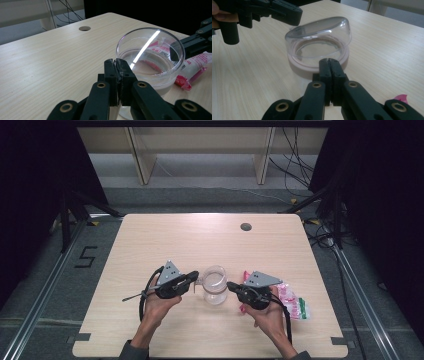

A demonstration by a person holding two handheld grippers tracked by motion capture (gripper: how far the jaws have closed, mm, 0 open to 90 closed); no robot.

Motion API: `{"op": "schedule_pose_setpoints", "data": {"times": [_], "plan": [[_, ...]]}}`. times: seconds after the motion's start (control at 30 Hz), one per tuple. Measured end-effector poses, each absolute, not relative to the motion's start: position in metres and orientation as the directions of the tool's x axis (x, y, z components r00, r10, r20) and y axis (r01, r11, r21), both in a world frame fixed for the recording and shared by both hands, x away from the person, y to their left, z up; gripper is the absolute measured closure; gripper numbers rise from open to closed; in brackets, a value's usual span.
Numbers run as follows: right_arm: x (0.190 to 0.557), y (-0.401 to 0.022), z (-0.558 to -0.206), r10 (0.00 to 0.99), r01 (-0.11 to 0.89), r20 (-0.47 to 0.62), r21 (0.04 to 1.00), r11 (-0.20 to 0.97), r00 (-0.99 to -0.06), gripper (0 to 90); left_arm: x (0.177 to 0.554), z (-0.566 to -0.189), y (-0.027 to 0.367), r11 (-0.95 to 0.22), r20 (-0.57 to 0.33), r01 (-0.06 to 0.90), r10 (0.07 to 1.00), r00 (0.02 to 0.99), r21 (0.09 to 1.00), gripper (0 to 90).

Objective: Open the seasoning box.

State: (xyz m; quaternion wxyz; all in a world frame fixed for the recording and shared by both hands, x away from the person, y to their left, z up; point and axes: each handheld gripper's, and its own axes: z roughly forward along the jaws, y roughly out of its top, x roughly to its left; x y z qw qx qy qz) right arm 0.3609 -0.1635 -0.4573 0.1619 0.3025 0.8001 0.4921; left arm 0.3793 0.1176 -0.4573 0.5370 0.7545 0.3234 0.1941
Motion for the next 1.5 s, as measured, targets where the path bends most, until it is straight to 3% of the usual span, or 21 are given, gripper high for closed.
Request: {"op": "schedule_pose_setpoints", "data": {"times": [0.17,0.23,0.33,0.43,0.67,1.07,1.5], "plan": [[0.365,-0.162,-0.455,0.633,0.288,0.006,0.894,0.344,-0.774,90.0,0.379,-0.458,0.118,-0.202,-0.066,0.285,0.698,0.713,0.937,86.1],[0.362,-0.161,-0.453,0.646,0.332,0.055,0.889,0.315,-0.761,90.0,0.379,-0.458,0.119,-0.211,-0.055,0.278,0.698,0.714,0.937,83.8],[0.364,-0.160,-0.452,0.630,0.318,0.047,0.891,0.324,-0.775,90.0,0.381,-0.458,0.122,-0.175,-0.091,0.293,0.701,0.708,0.940,76.5],[0.364,-0.158,-0.451,0.630,0.301,0.034,0.897,0.323,-0.776,90.0,0.382,-0.458,0.133,-0.109,-0.156,0.322,0.704,0.693,0.940,61.8],[0.365,-0.152,-0.445,0.620,0.287,0.030,0.903,0.319,-0.784,90.0,0.370,-0.461,0.144,-0.180,-0.121,0.338,0.700,0.704,0.924,43.8],[0.366,-0.132,-0.437,0.614,0.250,0.007,0.917,0.311,-0.789,89.9,0.357,-0.478,0.146,-0.242,-0.104,0.364,0.690,0.716,0.900,31.6],[0.366,-0.103,-0.430,0.567,0.213,-0.014,0.919,0.331,-0.824,89.6,0.351,-0.481,0.148,-0.255,-0.089,0.368,0.705,0.704,0.894,29.0]]}}
